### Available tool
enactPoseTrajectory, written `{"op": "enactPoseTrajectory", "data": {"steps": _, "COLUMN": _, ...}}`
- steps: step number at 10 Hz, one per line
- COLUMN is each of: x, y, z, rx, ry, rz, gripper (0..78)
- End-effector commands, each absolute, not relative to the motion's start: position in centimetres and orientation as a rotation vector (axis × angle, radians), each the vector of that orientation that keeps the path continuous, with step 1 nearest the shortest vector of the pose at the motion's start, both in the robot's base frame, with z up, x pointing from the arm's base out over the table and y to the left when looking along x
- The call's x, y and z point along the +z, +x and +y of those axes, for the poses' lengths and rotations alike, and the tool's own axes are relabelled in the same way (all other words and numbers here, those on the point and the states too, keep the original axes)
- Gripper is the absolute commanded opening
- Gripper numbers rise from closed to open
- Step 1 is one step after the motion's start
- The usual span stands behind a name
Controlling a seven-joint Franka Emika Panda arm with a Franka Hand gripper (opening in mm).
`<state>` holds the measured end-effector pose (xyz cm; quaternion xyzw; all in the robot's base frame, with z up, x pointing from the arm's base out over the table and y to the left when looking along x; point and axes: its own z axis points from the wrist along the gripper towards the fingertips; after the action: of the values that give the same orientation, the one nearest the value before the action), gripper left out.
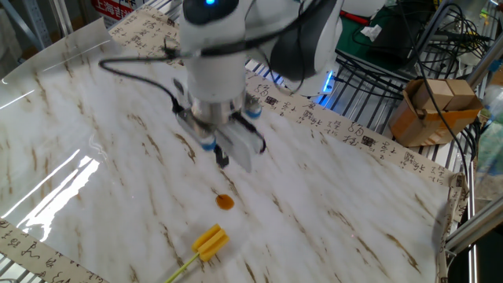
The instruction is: Clean the tabletop with a sponge
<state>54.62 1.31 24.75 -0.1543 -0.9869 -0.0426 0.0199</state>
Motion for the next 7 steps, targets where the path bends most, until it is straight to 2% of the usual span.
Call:
{"op": "enactPoseTrajectory", "data": {"steps": 1, "x": 22.8, "y": 57.3, "z": 3.3, "rx": -0.124, "ry": -0.540, "rz": -3.051, "gripper": 0.0}}
{"op": "enactPoseTrajectory", "data": {"steps": 7, "x": 18.4, "y": 61.3, "z": 2.6, "rx": -0.134, "ry": -0.522, "rz": -3.064, "gripper": 0.0}}
